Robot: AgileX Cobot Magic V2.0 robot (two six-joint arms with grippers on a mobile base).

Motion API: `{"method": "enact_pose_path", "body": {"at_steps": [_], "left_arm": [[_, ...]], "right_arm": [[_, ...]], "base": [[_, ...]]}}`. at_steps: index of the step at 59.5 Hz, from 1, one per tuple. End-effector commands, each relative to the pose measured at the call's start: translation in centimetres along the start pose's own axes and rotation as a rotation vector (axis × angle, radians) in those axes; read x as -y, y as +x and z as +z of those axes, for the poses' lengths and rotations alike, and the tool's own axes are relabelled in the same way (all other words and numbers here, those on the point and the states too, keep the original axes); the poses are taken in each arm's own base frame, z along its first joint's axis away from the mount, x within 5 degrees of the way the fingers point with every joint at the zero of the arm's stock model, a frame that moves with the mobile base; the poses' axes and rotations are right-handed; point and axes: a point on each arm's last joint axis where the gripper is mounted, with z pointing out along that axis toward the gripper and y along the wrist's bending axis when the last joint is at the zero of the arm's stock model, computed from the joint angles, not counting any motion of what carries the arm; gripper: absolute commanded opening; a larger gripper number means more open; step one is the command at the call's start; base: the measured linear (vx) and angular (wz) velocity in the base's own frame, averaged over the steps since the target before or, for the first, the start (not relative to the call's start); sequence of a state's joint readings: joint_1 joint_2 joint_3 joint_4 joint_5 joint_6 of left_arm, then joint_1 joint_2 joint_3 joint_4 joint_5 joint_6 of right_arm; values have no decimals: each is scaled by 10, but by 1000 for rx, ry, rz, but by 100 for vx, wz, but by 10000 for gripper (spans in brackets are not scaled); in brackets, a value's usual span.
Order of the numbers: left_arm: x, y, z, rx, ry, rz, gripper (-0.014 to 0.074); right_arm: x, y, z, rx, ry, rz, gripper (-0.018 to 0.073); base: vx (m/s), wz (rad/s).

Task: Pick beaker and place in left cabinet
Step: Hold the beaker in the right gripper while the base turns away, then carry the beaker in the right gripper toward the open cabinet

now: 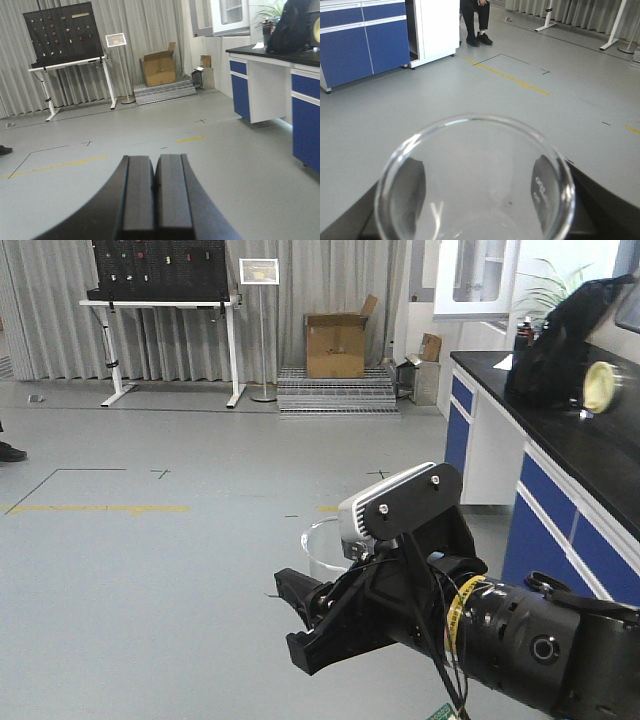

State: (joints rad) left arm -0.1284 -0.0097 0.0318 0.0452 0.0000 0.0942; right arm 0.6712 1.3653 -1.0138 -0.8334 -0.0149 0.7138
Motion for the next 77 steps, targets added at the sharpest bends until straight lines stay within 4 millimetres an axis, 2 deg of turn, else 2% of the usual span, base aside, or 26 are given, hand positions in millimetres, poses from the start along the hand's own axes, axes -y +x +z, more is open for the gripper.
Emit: {"method": "enact_pose_path", "body": {"at_steps": [1,77], "left_arm": [[0,-3,-1,77,-7,-6,1],[0,-3,-1,77,-7,-6,1]], "right_arm": [[-1,-23,-12,109,-28,-16,-1],[-1,-23,-12,109,-28,-16,-1]], "base": [[60,10],[65,3]]}}
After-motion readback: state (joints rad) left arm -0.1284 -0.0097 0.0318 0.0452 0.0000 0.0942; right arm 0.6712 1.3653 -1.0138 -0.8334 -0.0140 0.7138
